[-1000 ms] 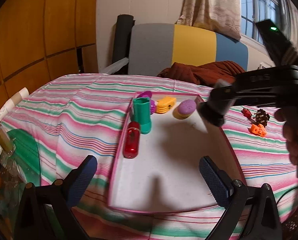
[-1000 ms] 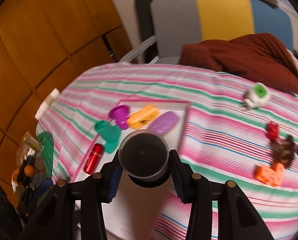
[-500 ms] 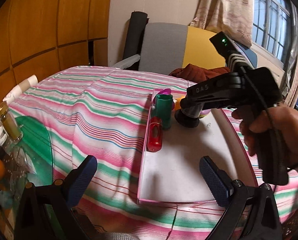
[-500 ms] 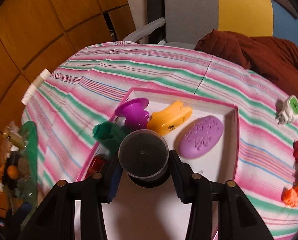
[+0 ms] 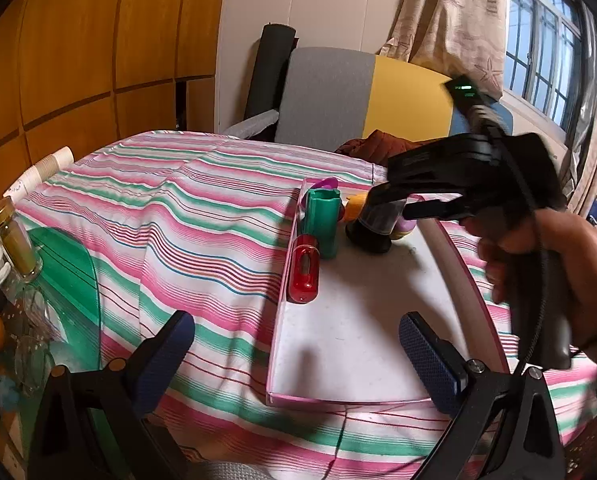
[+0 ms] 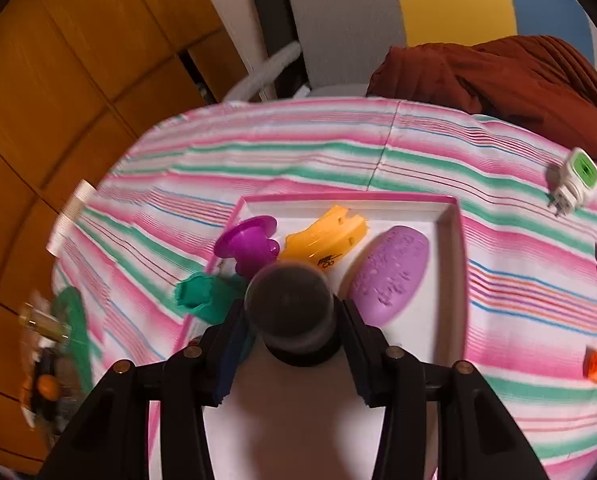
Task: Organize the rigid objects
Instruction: 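Carry the black canister into the tray and release it with the right tool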
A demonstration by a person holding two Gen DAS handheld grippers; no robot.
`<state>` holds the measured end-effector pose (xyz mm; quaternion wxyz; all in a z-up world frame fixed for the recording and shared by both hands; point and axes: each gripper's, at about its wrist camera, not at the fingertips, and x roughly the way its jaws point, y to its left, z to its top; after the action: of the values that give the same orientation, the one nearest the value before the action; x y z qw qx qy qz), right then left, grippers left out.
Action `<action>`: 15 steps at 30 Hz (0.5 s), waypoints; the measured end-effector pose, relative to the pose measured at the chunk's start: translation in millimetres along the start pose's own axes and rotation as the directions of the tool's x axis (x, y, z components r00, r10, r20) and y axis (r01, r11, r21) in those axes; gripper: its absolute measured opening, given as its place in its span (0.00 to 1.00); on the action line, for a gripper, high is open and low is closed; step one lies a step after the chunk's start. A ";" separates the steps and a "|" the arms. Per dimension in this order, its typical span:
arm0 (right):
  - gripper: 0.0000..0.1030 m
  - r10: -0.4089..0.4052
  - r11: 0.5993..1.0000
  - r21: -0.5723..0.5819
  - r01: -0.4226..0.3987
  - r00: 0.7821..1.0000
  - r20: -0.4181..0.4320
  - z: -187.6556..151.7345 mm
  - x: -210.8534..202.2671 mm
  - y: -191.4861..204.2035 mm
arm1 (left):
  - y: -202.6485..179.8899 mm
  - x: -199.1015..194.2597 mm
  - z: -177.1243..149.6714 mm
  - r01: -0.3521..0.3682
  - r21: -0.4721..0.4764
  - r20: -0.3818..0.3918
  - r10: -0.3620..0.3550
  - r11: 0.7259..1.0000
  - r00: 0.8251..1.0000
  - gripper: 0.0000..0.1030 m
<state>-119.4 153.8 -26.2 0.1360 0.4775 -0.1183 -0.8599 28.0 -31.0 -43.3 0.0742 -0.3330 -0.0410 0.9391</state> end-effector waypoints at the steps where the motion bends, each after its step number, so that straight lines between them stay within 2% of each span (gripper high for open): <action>1: 0.45 0.010 1.000 0.011 -0.010 1.000 0.007 -2.1 -5.2 -2.6 | -1.1 -0.3 -0.2 0.005 -0.002 0.001 -0.005 1.000 1.000 1.00; 6: 0.45 0.035 0.999 0.031 -0.036 0.999 0.026 -10.8 -27.2 -13.3 | -8.6 -4.2 -0.6 0.017 0.016 0.013 -0.017 1.000 1.000 1.00; 15: 0.45 -0.059 0.997 -0.052 0.063 0.995 0.081 -31.9 -54.9 -25.3 | -10.8 -6.7 0.2 0.008 0.012 0.015 -0.009 1.000 1.000 1.00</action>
<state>-67.3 194.2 -7.8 0.1179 0.4426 -0.0857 -0.8848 34.3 -21.5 -37.7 0.0799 -0.3253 -0.0372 0.9415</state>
